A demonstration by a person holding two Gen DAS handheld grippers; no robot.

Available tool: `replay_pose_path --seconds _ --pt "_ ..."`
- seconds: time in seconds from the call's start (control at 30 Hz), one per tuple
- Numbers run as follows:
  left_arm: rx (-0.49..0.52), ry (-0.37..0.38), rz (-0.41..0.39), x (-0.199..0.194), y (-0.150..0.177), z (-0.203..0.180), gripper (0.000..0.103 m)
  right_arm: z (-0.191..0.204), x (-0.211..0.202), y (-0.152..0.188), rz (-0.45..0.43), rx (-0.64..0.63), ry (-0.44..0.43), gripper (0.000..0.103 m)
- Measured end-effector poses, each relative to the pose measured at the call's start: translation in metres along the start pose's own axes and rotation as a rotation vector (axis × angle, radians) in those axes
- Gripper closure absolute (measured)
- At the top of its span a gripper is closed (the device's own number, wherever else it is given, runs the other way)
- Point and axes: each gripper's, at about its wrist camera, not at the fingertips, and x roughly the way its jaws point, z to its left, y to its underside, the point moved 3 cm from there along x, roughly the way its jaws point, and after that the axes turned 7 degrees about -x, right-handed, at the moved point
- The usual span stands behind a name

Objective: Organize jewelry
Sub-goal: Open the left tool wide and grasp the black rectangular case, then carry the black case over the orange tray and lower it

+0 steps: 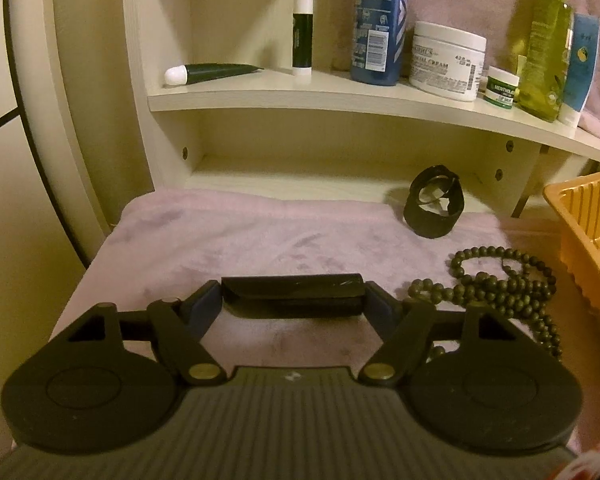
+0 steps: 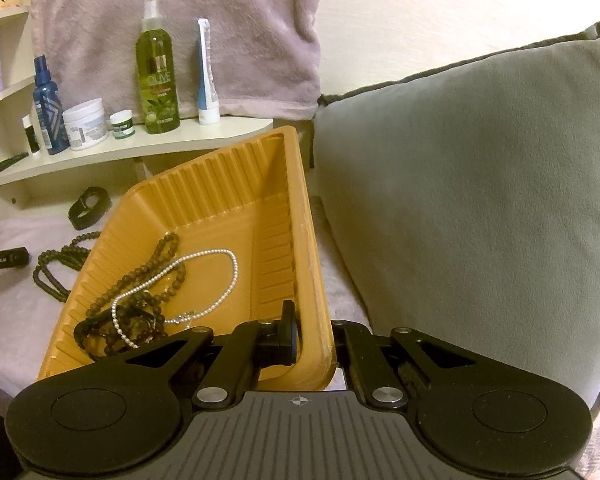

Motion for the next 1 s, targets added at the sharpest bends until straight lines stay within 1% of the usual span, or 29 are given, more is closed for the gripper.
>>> replay_pose_path --seconds 0.33,0.7,0.87,1.0 --pt "0.022 0.019 -0.02 -0.018 -0.006 -0.009 0.029 0.0 -0.005 0.001 -0.013 0.008 -0.009 0.099" --pt "0.046 0.079 -0.033 -0.04 -0.014 -0.03 0.029 -0.001 -0.008 0.001 -0.021 0.016 -0.018 0.099" --pt "0.073 0.136 -0.034 -0.054 -0.014 -0.048 0.029 0.0 -0.008 0.001 -0.022 0.017 -0.018 0.099" --pt "0.114 0.204 -0.026 -0.067 -0.01 -0.072 0.029 0.0 -0.008 0.001 -0.023 0.016 -0.018 0.099"
